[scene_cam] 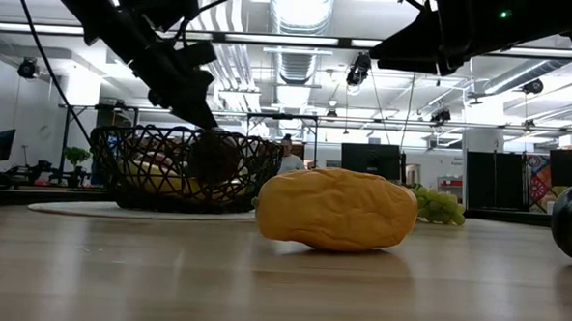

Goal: Build produce basket
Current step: Put the red apple into the woven basket

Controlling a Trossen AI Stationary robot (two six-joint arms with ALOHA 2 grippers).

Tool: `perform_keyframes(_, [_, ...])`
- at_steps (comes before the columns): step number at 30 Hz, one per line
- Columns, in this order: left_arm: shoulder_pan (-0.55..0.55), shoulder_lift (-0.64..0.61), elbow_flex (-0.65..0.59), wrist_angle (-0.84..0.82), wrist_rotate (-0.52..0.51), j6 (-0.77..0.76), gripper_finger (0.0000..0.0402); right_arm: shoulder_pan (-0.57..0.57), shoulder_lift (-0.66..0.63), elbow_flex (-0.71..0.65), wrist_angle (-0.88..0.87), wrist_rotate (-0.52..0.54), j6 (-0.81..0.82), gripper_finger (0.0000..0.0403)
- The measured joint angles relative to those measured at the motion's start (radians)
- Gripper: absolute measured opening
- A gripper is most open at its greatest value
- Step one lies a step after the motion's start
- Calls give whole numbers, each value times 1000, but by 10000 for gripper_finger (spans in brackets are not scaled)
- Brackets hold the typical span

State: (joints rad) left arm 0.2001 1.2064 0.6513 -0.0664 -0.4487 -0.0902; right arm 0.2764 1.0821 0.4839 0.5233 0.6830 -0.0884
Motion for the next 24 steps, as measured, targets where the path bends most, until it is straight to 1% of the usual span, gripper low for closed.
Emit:
perform_keyframes(3, [9, -4, -2, -6, -52, -8, 10, 0, 0, 0, -2, 0, 1, 315])
perform_keyframes(7, [8, -14, 10, -5, -52, 5, 10, 0, 0, 0, -2, 0, 2, 315])
perform_keyframes(9, [2, -31, 16, -4, 5, 47, 10, 0, 0, 0, -4, 0, 2, 315])
perform_keyframes(12, [-6, -60, 16, -4, 173, 110, 10, 0, 0, 0, -9, 0, 2, 315])
perform_keyframes(14, [-7, -79, 8, -9, 250, 129, 10, 0, 0, 0, -17, 0, 5, 315])
perform_keyframes(18, [-3, -80, -12, -29, 255, 124, 10, 0, 0, 0, -20, 0, 10, 315])
perform_keyframes(22, [-3, -44, -18, -19, 253, 123, 10, 0, 0, 0, -20, 0, 10, 315])
perform_keyframes(24, [-3, -26, -14, -12, 225, 122, 10, 0, 0, 0, -20, 0, 10, 315])
